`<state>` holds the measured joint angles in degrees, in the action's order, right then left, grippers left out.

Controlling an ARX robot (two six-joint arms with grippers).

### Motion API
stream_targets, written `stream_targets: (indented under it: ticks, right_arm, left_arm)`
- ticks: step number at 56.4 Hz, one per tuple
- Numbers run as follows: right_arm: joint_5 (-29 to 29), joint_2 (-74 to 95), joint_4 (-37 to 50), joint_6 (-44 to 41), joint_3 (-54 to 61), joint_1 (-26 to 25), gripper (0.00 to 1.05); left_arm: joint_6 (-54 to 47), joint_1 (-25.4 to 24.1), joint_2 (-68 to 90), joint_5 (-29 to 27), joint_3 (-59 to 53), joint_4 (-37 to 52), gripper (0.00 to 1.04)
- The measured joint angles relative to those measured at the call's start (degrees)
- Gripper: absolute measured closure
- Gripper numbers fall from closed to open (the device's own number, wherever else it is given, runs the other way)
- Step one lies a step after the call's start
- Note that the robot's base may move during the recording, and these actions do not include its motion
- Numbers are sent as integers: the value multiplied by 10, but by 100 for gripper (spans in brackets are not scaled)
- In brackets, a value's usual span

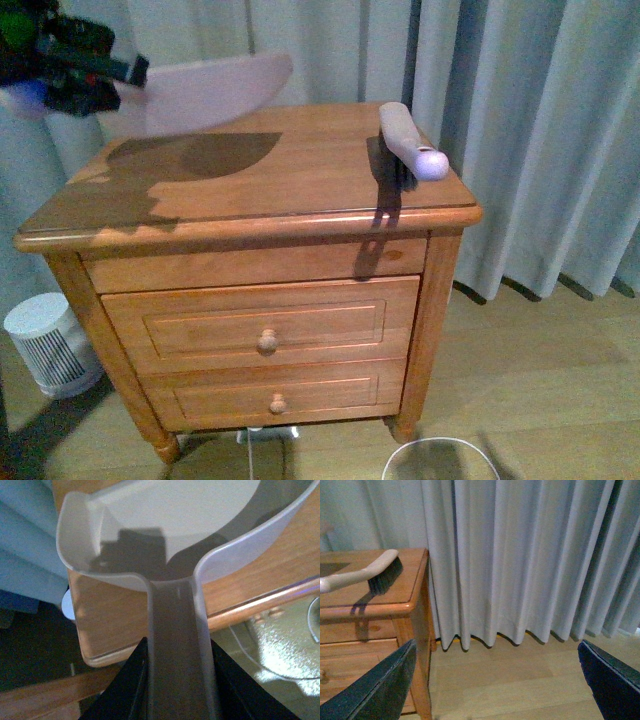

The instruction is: Clean up trash

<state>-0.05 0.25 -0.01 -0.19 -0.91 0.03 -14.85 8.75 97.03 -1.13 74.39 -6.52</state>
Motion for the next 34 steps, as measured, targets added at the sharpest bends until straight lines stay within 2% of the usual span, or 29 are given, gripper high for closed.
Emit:
stream_targets:
  ticks: [12, 22, 34]
  right_arm:
    - [0, 0, 0, 0, 0, 0, 7]
    - [0, 0, 0, 0, 0, 0, 7]
    - [0, 0, 0, 0, 0, 0, 7]
  left_arm:
    - [28, -17, -113, 13, -68, 112, 76]
    - [36, -29, -231, 20, -192, 223, 76]
    - [58, -60, -342, 20, -303, 307, 76]
